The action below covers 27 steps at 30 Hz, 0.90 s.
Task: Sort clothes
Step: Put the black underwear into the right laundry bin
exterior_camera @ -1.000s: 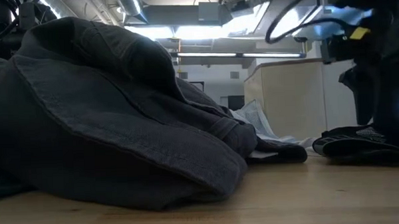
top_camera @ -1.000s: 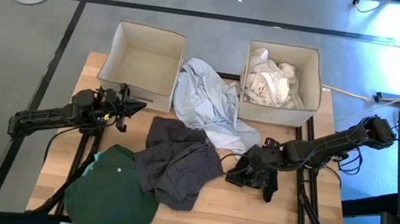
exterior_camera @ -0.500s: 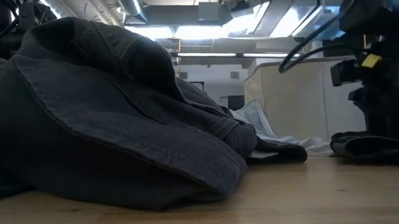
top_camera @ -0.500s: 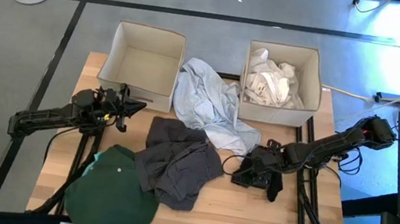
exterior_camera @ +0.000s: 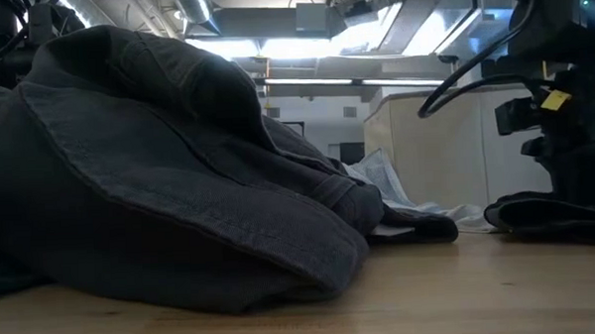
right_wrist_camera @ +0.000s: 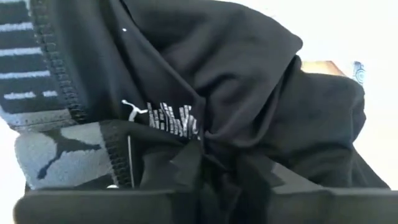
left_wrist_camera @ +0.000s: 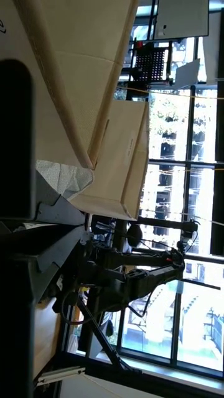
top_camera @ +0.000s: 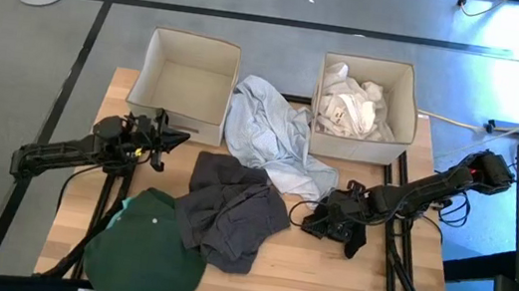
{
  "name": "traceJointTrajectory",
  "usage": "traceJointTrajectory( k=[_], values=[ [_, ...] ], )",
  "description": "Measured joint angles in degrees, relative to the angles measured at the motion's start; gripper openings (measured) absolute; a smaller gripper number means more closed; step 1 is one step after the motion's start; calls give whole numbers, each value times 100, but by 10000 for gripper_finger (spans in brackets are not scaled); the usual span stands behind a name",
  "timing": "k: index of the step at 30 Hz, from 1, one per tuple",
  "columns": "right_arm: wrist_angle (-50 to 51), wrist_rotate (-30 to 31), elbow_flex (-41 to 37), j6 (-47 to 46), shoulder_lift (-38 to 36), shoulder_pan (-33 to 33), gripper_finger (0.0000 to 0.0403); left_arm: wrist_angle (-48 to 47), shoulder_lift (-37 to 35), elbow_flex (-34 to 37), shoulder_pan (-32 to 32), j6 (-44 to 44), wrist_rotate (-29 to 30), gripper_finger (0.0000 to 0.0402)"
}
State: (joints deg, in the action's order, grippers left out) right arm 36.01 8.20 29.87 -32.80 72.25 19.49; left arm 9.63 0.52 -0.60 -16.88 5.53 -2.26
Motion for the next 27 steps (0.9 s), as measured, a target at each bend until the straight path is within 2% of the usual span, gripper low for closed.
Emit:
traceJointTrajectory(
  k=[6, 12, 19, 27],
  values=[
    [1, -12, 2, 4, -2, 0, 21, 0, 1, 0, 1, 1, 0, 4],
    [215, -66, 140, 4, -8, -2, 28, 0, 1, 0, 1, 1, 1, 4],
    [1241, -4, 978, 198, -198, -2, 21, 0, 1, 0, 0, 1, 0, 4],
    [2193, 735, 2173, 461, -391, -2, 22, 0, 1, 0, 2, 1, 4, 4]
  ],
)
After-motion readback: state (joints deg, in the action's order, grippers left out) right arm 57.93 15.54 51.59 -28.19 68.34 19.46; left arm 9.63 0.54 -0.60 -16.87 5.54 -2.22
